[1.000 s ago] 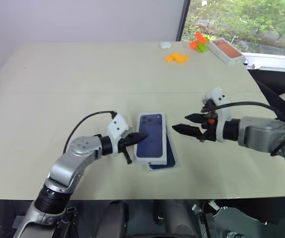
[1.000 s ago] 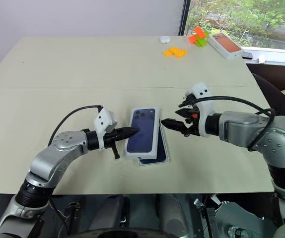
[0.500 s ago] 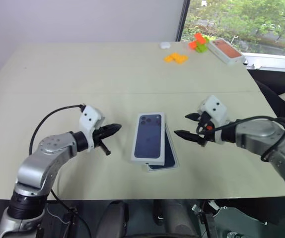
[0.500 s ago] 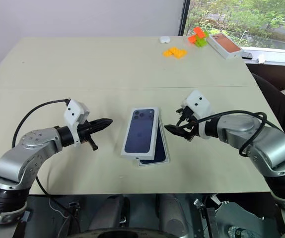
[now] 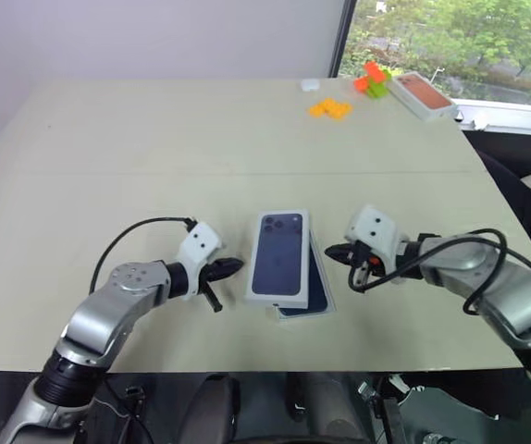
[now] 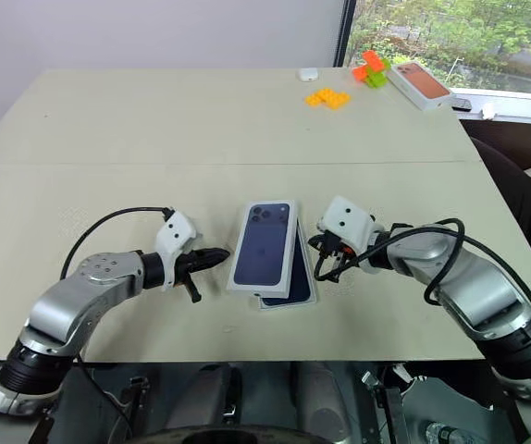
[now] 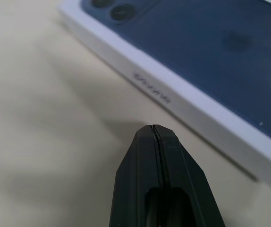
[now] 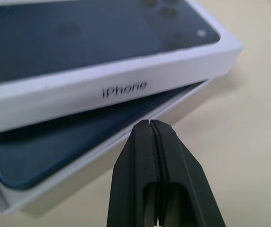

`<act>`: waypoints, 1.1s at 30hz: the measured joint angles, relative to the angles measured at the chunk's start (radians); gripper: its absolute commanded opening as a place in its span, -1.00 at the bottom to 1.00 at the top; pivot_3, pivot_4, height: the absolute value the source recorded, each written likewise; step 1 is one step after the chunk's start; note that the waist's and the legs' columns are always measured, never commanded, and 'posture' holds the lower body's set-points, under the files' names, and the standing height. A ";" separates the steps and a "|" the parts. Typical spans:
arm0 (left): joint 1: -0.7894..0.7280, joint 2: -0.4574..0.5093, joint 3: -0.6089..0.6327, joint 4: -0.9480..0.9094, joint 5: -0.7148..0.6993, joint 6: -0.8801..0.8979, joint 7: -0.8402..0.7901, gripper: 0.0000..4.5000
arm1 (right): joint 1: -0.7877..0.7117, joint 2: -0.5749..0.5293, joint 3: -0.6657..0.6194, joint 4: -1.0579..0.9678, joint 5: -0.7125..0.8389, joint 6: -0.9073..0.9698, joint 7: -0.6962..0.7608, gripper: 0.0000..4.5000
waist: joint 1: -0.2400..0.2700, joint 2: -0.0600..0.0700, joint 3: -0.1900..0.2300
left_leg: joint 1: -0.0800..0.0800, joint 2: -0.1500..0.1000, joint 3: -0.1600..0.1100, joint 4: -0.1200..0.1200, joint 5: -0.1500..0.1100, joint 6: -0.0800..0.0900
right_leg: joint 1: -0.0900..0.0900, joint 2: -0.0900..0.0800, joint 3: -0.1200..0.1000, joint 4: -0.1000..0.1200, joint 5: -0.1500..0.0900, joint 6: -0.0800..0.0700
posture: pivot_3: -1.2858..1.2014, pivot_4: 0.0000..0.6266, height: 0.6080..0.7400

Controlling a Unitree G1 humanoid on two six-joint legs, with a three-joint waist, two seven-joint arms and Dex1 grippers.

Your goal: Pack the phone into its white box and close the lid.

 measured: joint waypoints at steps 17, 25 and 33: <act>0.001 0.020 -0.021 -0.061 -0.112 0.072 -0.144 -1.00 | 0.050 0.018 -0.025 -0.051 -0.030 0.014 0.086 -0.98 | 0.002 0.000 0.000 | 0.003 0.000 0.000 0.000 0.000 -0.001 | 0.003 0.001 0.000 0.001 0.000 0.000 | 0.03 -0.52 1.00; -0.011 0.023 -0.062 -0.063 -0.099 0.079 -0.160 -1.00 | 0.089 0.001 -0.047 -0.076 -0.047 0.011 0.117 -0.98 | 0.002 0.000 0.000 | 0.009 0.000 0.000 0.000 0.000 -0.001 | 0.008 0.001 0.000 0.001 0.000 0.000 | 0.03 -0.52 1.00; -0.031 0.007 -0.062 -0.051 -0.085 0.080 -0.146 -1.00 | 0.113 -0.008 -0.073 -0.104 -0.051 0.022 0.126 -0.98 | 0.002 0.000 0.000 | 0.014 0.000 0.000 0.000 0.000 -0.001 | 0.013 0.001 0.000 0.000 -0.001 0.000 | 0.03 -0.52 1.00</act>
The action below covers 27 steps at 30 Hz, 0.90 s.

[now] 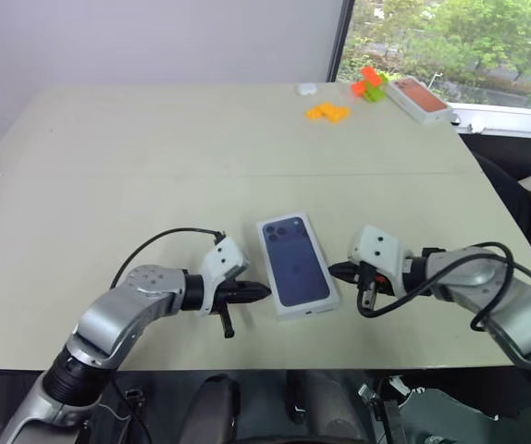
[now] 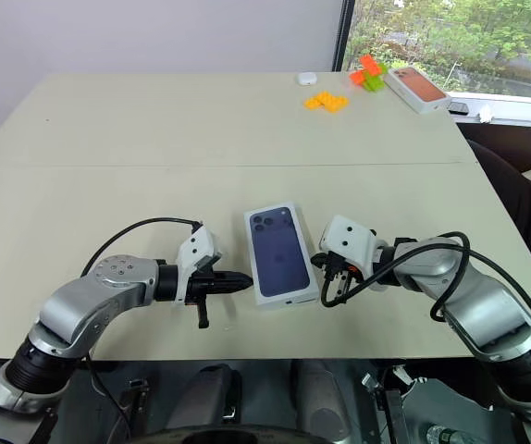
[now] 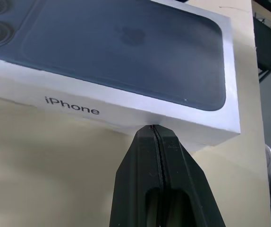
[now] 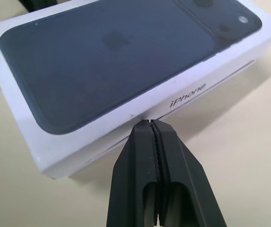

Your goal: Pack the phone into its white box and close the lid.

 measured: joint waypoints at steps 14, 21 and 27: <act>0.001 0.014 0.074 -0.006 -0.028 0.001 0.003 -1.00 | 0.019 -0.003 0.000 -0.027 -0.009 -0.008 0.032 -0.98 | 0.000 0.000 0.000 | 0.000 0.000 0.000 0.000 0.000 0.000 | 0.000 0.000 0.000 0.000 0.000 0.000 | 0.03 -0.52 1.00; 0.002 0.016 0.069 -0.006 -0.044 0.000 -0.017 -1.00 | 0.019 -0.008 0.000 -0.008 -0.033 -0.029 0.045 -0.98 | 0.000 0.000 0.000 | 0.000 0.000 0.000 0.000 0.000 0.000 | 0.000 0.000 0.000 0.000 0.000 0.000 | 0.03 -0.52 1.00; 0.002 -0.009 0.031 -0.015 -0.044 -0.016 -0.015 -1.00 | 0.018 -0.007 -0.001 -0.004 -0.039 -0.035 0.051 -0.98 | 0.000 0.000 0.000 | 0.000 0.000 0.000 0.000 0.000 0.000 | 0.000 0.000 0.000 0.000 0.000 0.000 | 0.03 -0.52 1.00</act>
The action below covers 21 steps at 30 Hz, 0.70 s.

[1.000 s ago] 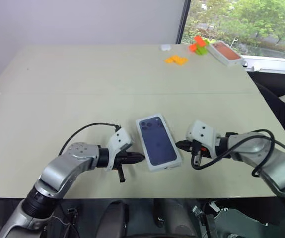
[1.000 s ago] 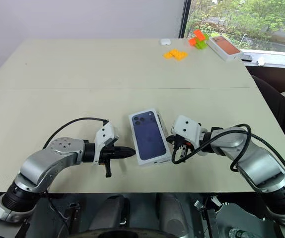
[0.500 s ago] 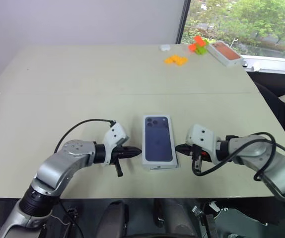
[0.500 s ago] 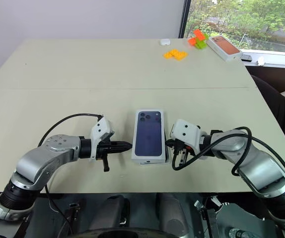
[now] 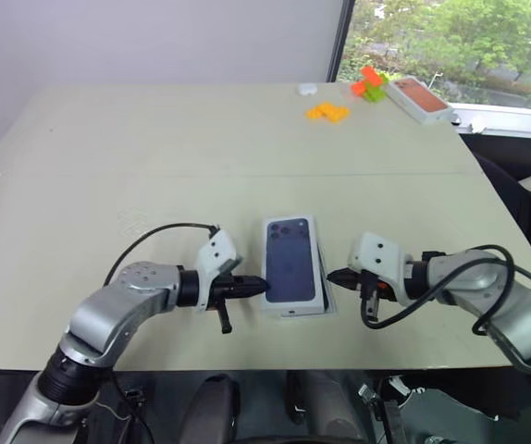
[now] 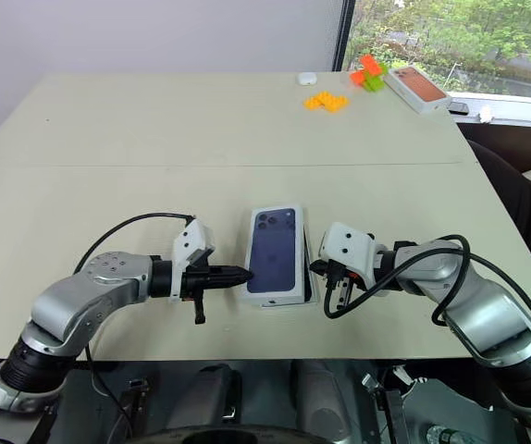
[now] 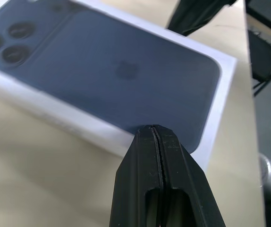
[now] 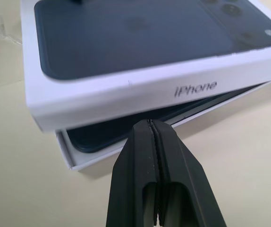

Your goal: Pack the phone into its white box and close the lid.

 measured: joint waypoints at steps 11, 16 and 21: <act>0.015 0.037 0.161 0.017 -0.065 0.020 0.042 -1.00 | -0.001 0.002 -0.026 0.021 -0.018 -0.012 -0.010 -0.98 | -0.002 0.000 0.000 | 0.000 0.001 0.000 0.000 0.000 0.000 | 0.000 0.001 0.000 0.000 0.000 0.000 | 0.03 -0.52 1.00; 0.037 0.088 0.112 0.065 0.011 -0.025 0.035 -1.00 | -0.022 0.008 -0.026 0.046 -0.028 -0.025 -0.010 -0.98 | -0.001 0.000 0.000 | 0.000 0.000 0.000 0.000 0.000 0.000 | 0.000 0.001 0.000 0.000 0.000 0.000 | 0.03 -0.52 1.00; 0.004 0.054 -0.001 0.093 0.081 -0.072 0.021 -1.00 | -0.047 0.030 -0.014 0.077 -0.048 -0.039 -0.014 -0.98 | 0.002 0.000 0.000 | -0.001 0.000 0.000 0.000 0.000 0.000 | 0.000 0.000 0.000 -0.001 0.000 0.000 | 0.03 -0.52 1.00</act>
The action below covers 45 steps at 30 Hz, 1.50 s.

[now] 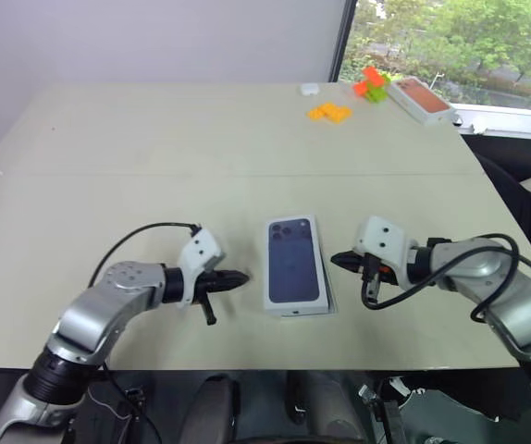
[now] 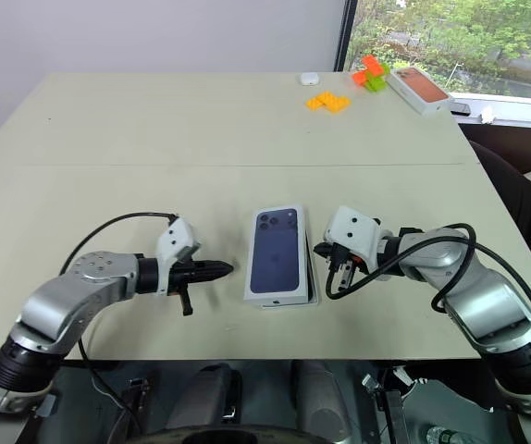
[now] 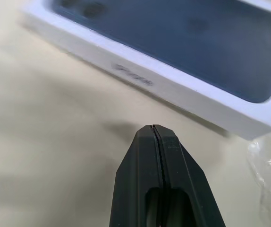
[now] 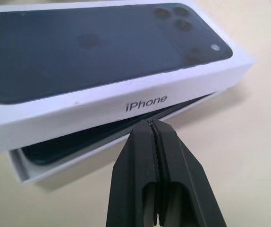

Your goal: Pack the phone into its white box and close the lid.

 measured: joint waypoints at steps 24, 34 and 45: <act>-0.032 -0.051 -0.042 -0.051 -0.015 0.050 -0.027 -1.00 | 0.045 0.014 0.013 -0.026 -0.009 0.024 0.011 -0.98 | -0.002 0.000 0.000 | 0.001 0.000 0.000 0.000 0.000 0.000 | 0.000 0.000 0.000 0.001 0.000 0.000 | 0.03 -0.52 1.00; -0.031 -0.050 -0.047 -0.051 -0.010 0.049 -0.029 -1.00 | 0.047 0.014 0.014 -0.028 -0.012 0.025 0.011 -0.98 | -0.003 0.000 0.000 | 0.001 0.000 0.000 0.000 0.000 0.000 | 0.000 0.000 0.000 0.001 0.000 0.000 | 0.03 -0.52 1.00; -0.021 -0.053 -0.057 -0.047 0.007 0.044 -0.019 -1.00 | 0.047 0.021 0.025 -0.028 -0.029 0.024 0.011 -0.98 | -0.003 0.000 0.000 | 0.001 0.001 0.000 0.000 0.000 0.000 | 0.000 0.001 0.000 0.001 0.000 0.000 | 0.03 -0.52 1.00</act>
